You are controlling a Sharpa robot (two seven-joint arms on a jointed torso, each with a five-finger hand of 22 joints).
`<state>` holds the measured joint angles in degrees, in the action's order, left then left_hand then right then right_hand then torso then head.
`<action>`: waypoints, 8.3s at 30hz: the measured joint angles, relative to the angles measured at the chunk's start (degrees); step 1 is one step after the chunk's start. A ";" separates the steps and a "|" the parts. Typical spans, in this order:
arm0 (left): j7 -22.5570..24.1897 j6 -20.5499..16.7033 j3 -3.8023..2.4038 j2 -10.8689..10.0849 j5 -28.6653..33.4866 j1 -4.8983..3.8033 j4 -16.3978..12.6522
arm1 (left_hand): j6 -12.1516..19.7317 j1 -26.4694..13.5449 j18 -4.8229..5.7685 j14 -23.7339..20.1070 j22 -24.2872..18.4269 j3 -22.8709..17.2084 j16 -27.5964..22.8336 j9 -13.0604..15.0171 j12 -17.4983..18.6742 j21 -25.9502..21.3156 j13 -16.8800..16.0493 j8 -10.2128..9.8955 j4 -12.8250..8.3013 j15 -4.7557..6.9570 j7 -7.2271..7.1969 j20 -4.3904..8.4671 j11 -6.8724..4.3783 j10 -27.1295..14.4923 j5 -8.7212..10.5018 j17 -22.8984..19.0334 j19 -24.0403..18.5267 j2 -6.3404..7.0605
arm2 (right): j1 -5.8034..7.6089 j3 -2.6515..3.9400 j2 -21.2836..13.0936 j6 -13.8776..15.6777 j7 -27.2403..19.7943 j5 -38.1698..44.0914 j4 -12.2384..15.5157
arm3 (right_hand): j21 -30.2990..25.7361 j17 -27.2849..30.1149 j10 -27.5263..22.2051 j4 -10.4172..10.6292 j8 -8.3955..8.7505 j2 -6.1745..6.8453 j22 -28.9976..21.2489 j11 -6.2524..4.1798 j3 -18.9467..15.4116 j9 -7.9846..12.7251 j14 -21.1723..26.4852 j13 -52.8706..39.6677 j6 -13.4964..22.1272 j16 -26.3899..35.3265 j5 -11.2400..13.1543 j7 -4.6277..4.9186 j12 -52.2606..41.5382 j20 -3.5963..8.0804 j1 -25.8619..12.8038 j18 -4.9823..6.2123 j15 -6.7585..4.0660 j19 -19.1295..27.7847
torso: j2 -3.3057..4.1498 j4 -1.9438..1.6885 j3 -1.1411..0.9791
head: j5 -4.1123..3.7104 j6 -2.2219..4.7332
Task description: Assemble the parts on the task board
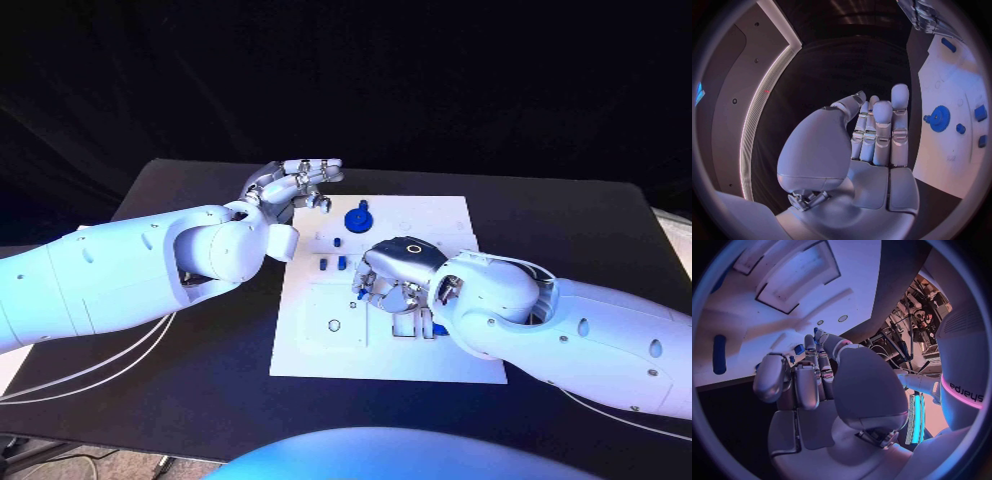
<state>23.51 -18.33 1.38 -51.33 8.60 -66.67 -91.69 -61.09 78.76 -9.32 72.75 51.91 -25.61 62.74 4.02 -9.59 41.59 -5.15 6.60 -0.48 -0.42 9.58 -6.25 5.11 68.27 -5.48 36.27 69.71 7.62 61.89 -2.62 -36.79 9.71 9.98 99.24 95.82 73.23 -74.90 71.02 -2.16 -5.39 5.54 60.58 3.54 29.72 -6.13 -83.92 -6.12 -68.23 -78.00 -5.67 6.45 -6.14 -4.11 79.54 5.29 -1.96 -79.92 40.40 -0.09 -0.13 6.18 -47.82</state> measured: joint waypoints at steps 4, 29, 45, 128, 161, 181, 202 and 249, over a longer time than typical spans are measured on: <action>-0.03 0.07 0.00 0.17 0.00 0.00 0.03 | 0.00 0.00 0.00 0.02 -0.09 0.16 0.00 0.00 -0.23 -0.33 0.00 0.00 -0.16 -0.02 0.00 0.00 0.00 0.00 0.00 -0.10 0.00 0.00 | -0.35 -0.04 0.83 -0.54 -0.19 0.08 -1.06 | 0.00 0.00 0.00 0.00 0.01 0.02 0.00 0.00 0.00 0.00 0.00 0.10 0.02 0.00 0.00 0.01 0.01 0.00 -0.02 0.00 0.00 0.00 | -0.01 0.01 0.01 | 0.20 -0.10; -0.44 0.21 0.00 0.30 -0.04 0.00 0.17 | 0.22 0.00 0.00 -0.03 -0.22 0.27 0.00 0.00 -0.23 -0.33 0.01 0.00 -0.05 -0.10 0.21 0.00 0.20 -0.20 0.00 -0.13 0.00 0.00 | -0.97 -0.18 2.11 -1.47 -0.38 0.84 -1.74 | 0.00 -0.03 0.23 0.01 0.06 0.13 -0.01 -0.20 -0.01 -0.08 0.00 0.15 -0.04 0.00 -0.65 0.19 0.23 0.00 -0.63 0.00 0.00 0.00 | -0.05 0.04 -0.07 | 0.80 -0.74; -0.71 0.34 0.00 0.31 -0.05 0.00 0.23 | 0.21 0.00 0.00 -0.02 -0.27 0.31 0.00 0.00 -0.23 -0.33 0.02 0.00 -0.01 -0.11 0.21 0.00 0.20 -0.20 0.00 -0.17 0.00 0.00 | -0.84 -0.10 3.21 -2.72 0.66 1.82 -2.13 | 0.00 0.26 0.73 0.00 0.09 0.00 -0.46 -0.49 -0.02 -0.08 0.00 0.39 0.04 0.00 -0.66 0.24 0.53 0.00 -1.51 0.00 0.00 0.00 | -0.02 0.03 -0.08 | 0.70 -0.82; -1.86 1.31 0.01 -0.01 -0.11 0.02 0.13 | 0.63 0.00 0.00 -0.36 -0.81 0.63 0.00 -0.03 -0.58 -1.11 -0.02 0.00 -0.33 -0.23 0.21 0.00 0.20 -0.60 0.00 -0.64 0.00 0.00 | 4.24 1.77 -8.46 -5.59 5.24 2.33 -0.29 | -4.26 5.13 -5.73 0.77 1.20 1.63 -6.04 0.81 -4.02 1.43 -0.10 2.46 4.69 2.79 -2.14 1.05 -0.68 -1.43 -1.76 0.90 1.94 1.23 | -0.03 0.03 -0.07 | -1.27 0.36; -2.20 1.39 0.01 0.09 -0.15 0.03 0.35 | 0.63 0.00 0.00 -0.35 -0.88 0.78 0.00 -0.03 -0.58 -1.33 0.00 0.00 -0.17 -0.24 0.21 0.00 0.20 -0.60 0.00 -0.76 0.00 -0.46 | 4.04 1.74 -9.55 -2.29 4.80 2.33 0.94 | -3.32 4.15 -2.14 -1.11 0.33 0.43 -4.51 1.11 -0.92 0.55 -0.11 2.13 0.88 2.21 -0.46 0.70 -1.00 -0.47 -0.55 0.89 0.71 0.27 | -0.10 0.08 -0.01 | -1.55 0.21; -2.20 1.36 0.01 0.16 -0.15 0.03 0.68 | 0.63 0.01 0.01 -0.35 -1.02 0.78 0.00 -0.03 -0.58 -1.54 -0.04 0.00 -0.17 -0.24 0.21 -0.21 0.41 -0.82 0.00 -0.82 -0.21 -0.46 | 4.22 2.11 -7.62 2.03 4.90 1.09 8.74 | -3.11 4.05 -2.15 -1.35 0.34 0.21 -4.37 1.11 -0.71 0.59 -0.11 2.14 0.86 1.99 -0.43 0.68 -0.35 -0.41 -0.32 0.90 0.72 0.21 | -0.08 0.00 0.04 | -0.91 0.25; -2.18 1.37 0.01 0.34 -0.16 0.04 0.68 | 0.63 0.01 0.00 -0.35 -1.02 0.78 0.00 -0.03 -0.58 -1.53 -0.03 0.00 -0.17 -0.24 0.21 -0.21 0.41 -0.82 0.00 -0.81 -0.21 -0.45 | -1.73 0.51 0.79 1.40 2.60 2.22 7.97 | -3.11 4.14 -1.99 -1.80 0.38 0.06 -4.59 1.27 0.11 0.63 -0.11 2.25 0.86 2.00 -1.11 0.68 -0.03 -0.41 -0.17 0.90 0.72 0.21 | -0.02 0.08 0.00 | 2.15 -1.43; -2.20 1.43 0.01 0.24 -0.17 0.04 0.61 | 0.63 0.01 0.00 -0.34 -1.11 1.02 0.00 -0.03 -0.92 -1.51 -0.01 0.00 -0.41 -0.25 0.21 -0.20 0.20 -1.02 0.00 -0.88 -0.20 -0.45 | -2.78 0.16 3.23 -1.18 2.13 4.29 4.77 | -3.12 4.14 -2.02 -1.79 0.67 0.06 -4.66 1.25 0.06 0.58 -0.11 2.25 0.90 2.00 -1.21 0.78 0.10 -0.42 -0.16 0.89 0.73 0.22 | -0.06 0.06 0.00 | 2.59 -2.18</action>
<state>21.31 -16.91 1.39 -51.10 8.44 -66.63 -91.07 -60.46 78.77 -9.32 72.41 50.80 -24.59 62.74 4.00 -10.51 40.08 -5.17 6.60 -0.89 -0.67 9.79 -6.46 5.31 67.25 -5.48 35.39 69.50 7.17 59.11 -2.46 -33.57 8.53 12.11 103.53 100.59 70.11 -70.76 69.00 -3.94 -4.72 5.60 55.92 4.78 29.78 -5.54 -84.03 -3.87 -67.32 -76.01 -6.88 7.23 -6.05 -4.53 79.38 6.18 -1.23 -79.71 40.34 -0.03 -0.13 8.77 -50.00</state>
